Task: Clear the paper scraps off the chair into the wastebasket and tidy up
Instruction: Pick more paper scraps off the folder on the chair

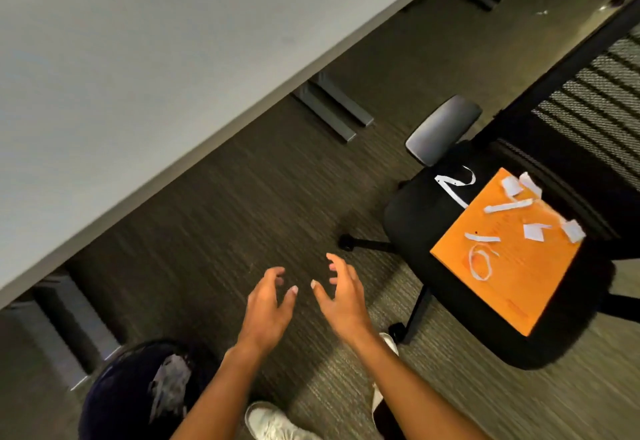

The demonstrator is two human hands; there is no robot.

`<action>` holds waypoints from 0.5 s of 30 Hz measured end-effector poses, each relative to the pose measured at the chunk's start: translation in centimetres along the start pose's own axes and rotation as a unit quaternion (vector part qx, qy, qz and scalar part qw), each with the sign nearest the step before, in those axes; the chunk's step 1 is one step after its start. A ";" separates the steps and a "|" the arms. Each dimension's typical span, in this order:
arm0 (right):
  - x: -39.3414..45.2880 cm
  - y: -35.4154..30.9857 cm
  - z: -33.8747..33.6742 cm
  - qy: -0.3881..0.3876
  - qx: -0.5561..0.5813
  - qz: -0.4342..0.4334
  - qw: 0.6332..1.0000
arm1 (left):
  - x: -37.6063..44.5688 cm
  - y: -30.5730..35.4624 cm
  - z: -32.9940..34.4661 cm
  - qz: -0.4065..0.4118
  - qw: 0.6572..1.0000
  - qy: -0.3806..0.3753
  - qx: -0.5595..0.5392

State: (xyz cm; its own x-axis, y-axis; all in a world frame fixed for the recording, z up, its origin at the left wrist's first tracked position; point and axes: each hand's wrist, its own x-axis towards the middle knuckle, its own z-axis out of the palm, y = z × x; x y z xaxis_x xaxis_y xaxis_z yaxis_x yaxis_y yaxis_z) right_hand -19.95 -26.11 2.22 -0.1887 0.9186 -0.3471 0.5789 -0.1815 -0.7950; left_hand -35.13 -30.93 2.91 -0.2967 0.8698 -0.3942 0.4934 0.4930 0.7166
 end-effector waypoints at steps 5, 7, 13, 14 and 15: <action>1.0 2.4 -6.1 0.064 0.033 0.030 0.997 | 2.4 5.1 4.0 0.034 0.999 -0.025 -0.035; 1.3 4.0 -8.6 0.089 0.033 0.049 0.994 | 3.1 7.0 5.8 0.048 0.997 -0.039 -0.035; 2.0 9.3 -15.7 0.162 0.026 0.101 0.981 | 5.3 12.2 11.3 0.077 0.992 -0.094 -0.011; 2.0 10.1 -16.6 0.170 0.025 0.111 0.979 | 5.6 12.9 12.1 0.082 0.991 -0.104 -0.008; 2.0 10.8 -17.3 0.174 0.023 0.123 0.977 | 5.9 13.4 12.6 0.086 0.990 -0.112 -0.005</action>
State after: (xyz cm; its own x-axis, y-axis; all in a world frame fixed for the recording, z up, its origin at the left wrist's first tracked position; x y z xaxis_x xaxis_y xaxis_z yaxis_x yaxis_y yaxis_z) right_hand -0.35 -20.14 1.61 0.2365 0.9077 -0.3467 0.5348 -0.4195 -0.7335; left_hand -19.98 -19.00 2.95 -0.0197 0.9241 -0.3817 0.5119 0.3373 0.7901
